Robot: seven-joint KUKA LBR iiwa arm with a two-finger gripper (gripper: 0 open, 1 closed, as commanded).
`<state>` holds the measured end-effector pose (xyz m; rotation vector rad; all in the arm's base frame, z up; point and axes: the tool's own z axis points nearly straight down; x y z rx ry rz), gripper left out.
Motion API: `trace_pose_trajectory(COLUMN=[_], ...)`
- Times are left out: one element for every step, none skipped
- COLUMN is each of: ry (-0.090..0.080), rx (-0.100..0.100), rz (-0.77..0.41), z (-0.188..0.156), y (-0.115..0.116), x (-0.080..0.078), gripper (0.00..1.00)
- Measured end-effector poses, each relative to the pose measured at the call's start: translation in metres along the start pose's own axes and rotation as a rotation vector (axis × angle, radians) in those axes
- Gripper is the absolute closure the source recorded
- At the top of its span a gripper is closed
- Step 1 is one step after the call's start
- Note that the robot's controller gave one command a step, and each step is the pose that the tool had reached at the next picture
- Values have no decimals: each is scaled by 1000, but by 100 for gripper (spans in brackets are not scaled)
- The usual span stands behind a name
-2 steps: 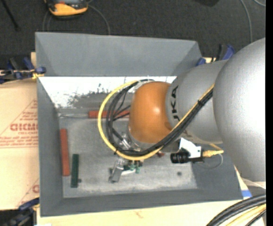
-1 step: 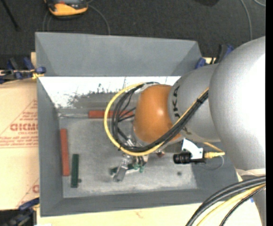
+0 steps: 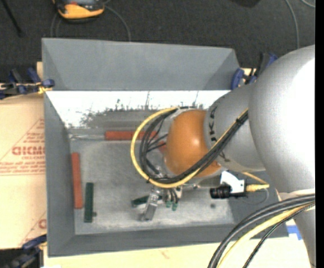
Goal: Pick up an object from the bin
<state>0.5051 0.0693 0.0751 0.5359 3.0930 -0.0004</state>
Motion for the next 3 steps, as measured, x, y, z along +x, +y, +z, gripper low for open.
trace_pose_trajectory(ry=[0,0,-3], rx=[-2,-2,-1], rz=[-431,-430,-584], z=[5,5,-142], y=[2,2,-46], x=[-9,-9,-24], gripper=[100,100,100])
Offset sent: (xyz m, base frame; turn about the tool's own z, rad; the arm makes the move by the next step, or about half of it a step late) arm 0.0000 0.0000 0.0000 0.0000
